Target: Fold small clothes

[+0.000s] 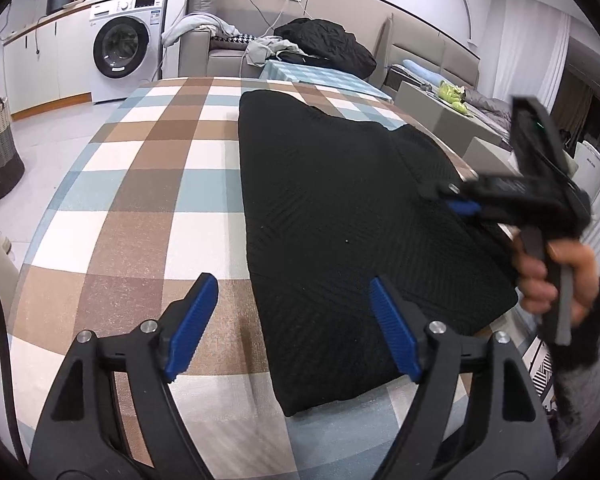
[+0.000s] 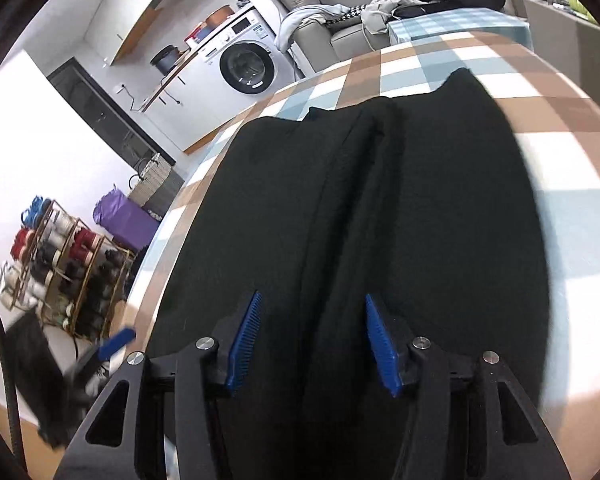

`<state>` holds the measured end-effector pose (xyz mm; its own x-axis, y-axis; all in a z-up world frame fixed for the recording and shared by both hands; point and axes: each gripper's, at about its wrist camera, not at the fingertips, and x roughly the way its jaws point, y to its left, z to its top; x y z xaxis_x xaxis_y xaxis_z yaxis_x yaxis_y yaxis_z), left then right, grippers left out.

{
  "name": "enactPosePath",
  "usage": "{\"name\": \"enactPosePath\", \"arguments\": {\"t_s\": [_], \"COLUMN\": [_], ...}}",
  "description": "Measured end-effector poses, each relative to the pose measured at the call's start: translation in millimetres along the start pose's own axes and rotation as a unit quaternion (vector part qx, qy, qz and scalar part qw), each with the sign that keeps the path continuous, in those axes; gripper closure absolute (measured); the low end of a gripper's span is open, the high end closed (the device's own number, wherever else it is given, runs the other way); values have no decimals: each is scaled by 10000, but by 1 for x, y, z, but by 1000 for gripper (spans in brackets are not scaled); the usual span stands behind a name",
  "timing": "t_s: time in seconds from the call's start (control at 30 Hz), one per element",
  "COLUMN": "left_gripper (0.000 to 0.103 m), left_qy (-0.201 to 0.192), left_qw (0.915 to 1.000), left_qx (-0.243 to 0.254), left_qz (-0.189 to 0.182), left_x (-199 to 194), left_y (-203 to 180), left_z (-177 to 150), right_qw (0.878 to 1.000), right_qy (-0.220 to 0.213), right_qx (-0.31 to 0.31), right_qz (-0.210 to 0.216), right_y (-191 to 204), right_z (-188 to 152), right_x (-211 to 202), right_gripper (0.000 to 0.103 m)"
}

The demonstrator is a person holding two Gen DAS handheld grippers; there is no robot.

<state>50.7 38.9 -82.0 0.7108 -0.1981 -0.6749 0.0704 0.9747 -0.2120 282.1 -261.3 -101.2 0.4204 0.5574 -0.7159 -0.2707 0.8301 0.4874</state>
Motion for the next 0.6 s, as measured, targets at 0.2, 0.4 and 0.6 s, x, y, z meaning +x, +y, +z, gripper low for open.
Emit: {"name": "enactPosePath", "arguments": {"t_s": [0.2,0.4,0.6], "left_gripper": [27,27,27], "left_qy": [-68,21,83], "left_qw": [10000,9999,10000], "left_qx": [-72,-131,4], "left_qz": [6,53,-3], "left_x": [-1,4,7], "left_y": [4,8,2], "left_z": [1,-1,-2], "right_qw": [9957,9913,9990], "right_qy": [-411,-368,123], "right_qx": [-780,-695,-217], "right_qz": [-270,-1053,-384], "right_y": [29,13,-13], "right_z": [24,32,12], "right_x": [-5,-6,-15], "right_gripper": [93,93,70]}}
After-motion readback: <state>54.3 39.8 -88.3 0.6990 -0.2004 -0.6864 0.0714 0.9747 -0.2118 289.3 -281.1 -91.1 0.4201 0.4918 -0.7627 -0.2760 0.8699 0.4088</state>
